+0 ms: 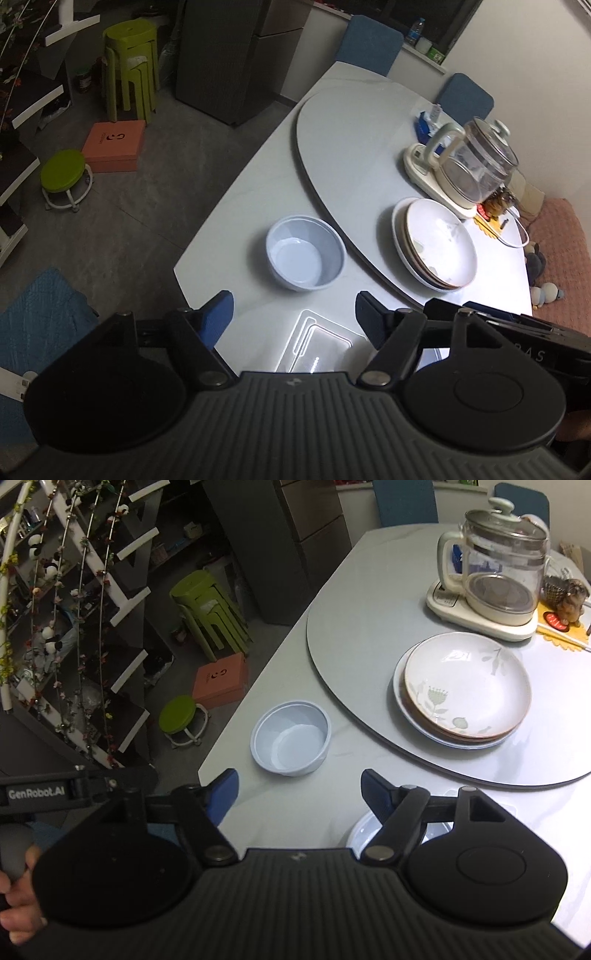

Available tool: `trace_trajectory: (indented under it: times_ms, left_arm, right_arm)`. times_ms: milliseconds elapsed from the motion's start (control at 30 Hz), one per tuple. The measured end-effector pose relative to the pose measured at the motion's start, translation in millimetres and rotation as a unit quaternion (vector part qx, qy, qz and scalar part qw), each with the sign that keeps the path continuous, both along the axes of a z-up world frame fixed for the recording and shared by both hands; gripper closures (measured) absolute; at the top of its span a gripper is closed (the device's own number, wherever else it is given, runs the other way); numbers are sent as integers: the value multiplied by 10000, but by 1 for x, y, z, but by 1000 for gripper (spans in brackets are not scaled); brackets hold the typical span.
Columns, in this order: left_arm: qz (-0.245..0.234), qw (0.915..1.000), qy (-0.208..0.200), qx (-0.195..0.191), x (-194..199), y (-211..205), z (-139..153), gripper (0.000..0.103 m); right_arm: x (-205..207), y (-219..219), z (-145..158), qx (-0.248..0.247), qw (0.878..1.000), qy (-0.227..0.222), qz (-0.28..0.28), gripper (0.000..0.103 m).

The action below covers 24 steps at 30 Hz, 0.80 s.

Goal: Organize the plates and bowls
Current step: 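Move both tools to the next white bowl on the table, then close both grippers on the rim of the white bowl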

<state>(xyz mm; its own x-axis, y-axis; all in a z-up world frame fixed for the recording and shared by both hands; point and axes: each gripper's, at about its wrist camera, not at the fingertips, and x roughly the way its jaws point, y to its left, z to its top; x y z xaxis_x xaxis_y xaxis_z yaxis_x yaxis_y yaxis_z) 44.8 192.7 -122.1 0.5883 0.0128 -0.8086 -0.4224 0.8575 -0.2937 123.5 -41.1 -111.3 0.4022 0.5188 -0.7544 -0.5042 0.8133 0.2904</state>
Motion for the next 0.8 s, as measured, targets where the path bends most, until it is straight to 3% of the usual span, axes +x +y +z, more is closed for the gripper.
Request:
trace_trajectory:
  times_ms: [267, 600, 800]
  left_arm:
    - [-103, 9993, 252, -263, 50, 37, -30, 26]
    - [-307, 9961, 512, -650, 109, 63, -83, 27]
    - [-532, 9941, 635, -704, 142, 74, -109, 30]
  right_arm:
    - [36, 30, -17, -81, 9996, 262, 6, 29]
    - [71, 59, -49, -404, 9971, 652, -2, 48]
    - [93, 76, -72, -616, 9947, 829, 34, 54]
